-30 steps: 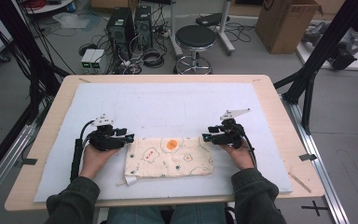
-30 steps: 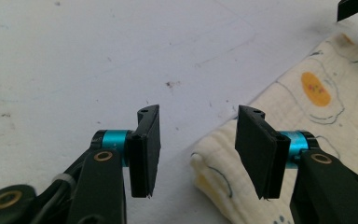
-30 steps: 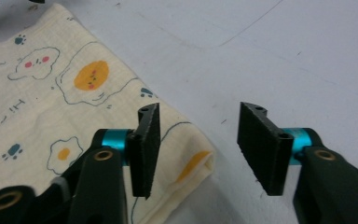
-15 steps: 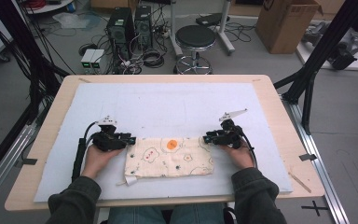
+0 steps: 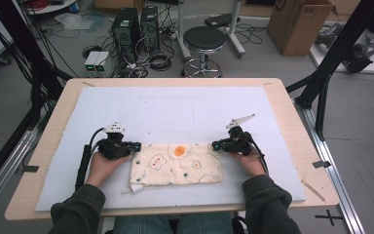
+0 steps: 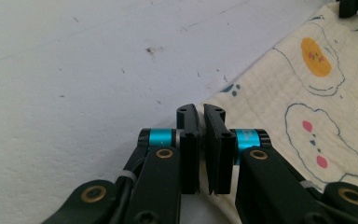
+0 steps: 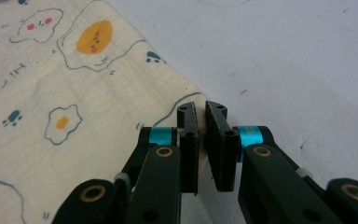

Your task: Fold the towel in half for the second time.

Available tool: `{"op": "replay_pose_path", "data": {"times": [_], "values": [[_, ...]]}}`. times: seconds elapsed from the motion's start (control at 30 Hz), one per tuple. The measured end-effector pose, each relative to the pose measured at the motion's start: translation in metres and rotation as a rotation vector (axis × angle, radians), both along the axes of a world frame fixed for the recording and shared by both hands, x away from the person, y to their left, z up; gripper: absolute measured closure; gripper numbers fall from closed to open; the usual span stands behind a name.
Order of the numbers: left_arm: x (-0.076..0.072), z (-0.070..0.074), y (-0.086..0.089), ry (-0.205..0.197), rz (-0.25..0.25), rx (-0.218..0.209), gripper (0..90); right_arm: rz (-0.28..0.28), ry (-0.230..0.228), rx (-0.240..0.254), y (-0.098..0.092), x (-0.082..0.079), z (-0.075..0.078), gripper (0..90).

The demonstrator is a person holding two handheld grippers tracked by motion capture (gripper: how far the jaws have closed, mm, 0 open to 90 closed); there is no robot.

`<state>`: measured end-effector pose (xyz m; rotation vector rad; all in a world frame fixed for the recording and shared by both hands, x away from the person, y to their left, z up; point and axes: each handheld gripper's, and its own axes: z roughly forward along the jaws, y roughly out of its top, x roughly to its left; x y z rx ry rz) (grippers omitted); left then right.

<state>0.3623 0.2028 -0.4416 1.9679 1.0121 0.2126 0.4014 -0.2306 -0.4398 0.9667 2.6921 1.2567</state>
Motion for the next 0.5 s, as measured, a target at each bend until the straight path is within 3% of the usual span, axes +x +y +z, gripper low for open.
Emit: {"op": "replay_pose_path", "data": {"times": [0.17, 0.4, 0.5], "values": [[0.001, 0.007, 0.005, -0.018, 0.014, -0.006, 85.1, 0.013, -0.012, -0.014, 0.001, 0.002, 0.011, 84.0], [0.013, 0.021, 0.004, -0.049, 0.031, 0.025, 85.1, 0.006, -0.031, -0.025, 0.006, 0.014, 0.026, 84.1], [0.021, 0.027, 0.005, -0.065, 0.047, -0.012, 85.1, -0.015, -0.032, -0.012, 0.003, 0.023, 0.033, 84.1]]}}
